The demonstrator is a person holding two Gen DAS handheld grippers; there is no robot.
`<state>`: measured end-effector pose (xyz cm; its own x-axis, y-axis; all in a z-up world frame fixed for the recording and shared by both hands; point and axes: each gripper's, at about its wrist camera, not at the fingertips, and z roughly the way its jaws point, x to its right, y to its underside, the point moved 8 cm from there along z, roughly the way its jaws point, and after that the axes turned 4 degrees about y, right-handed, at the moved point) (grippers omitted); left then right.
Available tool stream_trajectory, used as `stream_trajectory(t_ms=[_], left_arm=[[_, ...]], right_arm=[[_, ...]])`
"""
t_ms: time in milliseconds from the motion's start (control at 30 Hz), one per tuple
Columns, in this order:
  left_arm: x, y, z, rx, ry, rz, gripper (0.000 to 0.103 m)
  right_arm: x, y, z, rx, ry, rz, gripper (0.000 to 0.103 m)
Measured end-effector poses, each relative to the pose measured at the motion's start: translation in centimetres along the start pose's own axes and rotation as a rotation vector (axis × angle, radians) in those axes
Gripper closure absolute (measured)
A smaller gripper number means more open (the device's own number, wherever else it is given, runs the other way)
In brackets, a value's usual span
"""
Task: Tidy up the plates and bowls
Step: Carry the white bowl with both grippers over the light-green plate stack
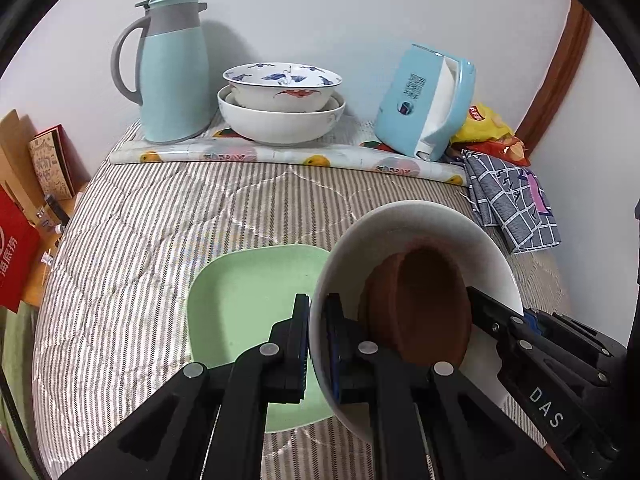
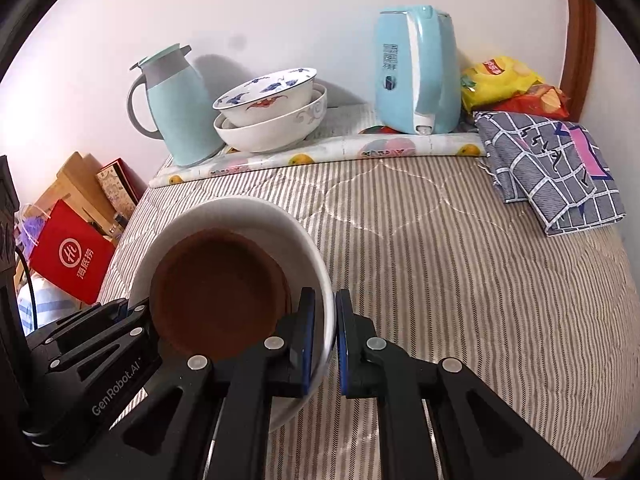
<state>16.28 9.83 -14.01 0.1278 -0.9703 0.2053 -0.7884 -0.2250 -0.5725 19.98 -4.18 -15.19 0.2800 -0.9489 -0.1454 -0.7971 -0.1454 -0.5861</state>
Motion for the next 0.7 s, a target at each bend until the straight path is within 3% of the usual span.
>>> stream_trajectory(t_ms=[700], left_arm=[[-4.4,0.1,1.3,-0.022,-0.030,-0.044,0.094]], right_arm=[[-3.6,0.1,2.9,-0.034,-0.026,-0.046,0.093]])
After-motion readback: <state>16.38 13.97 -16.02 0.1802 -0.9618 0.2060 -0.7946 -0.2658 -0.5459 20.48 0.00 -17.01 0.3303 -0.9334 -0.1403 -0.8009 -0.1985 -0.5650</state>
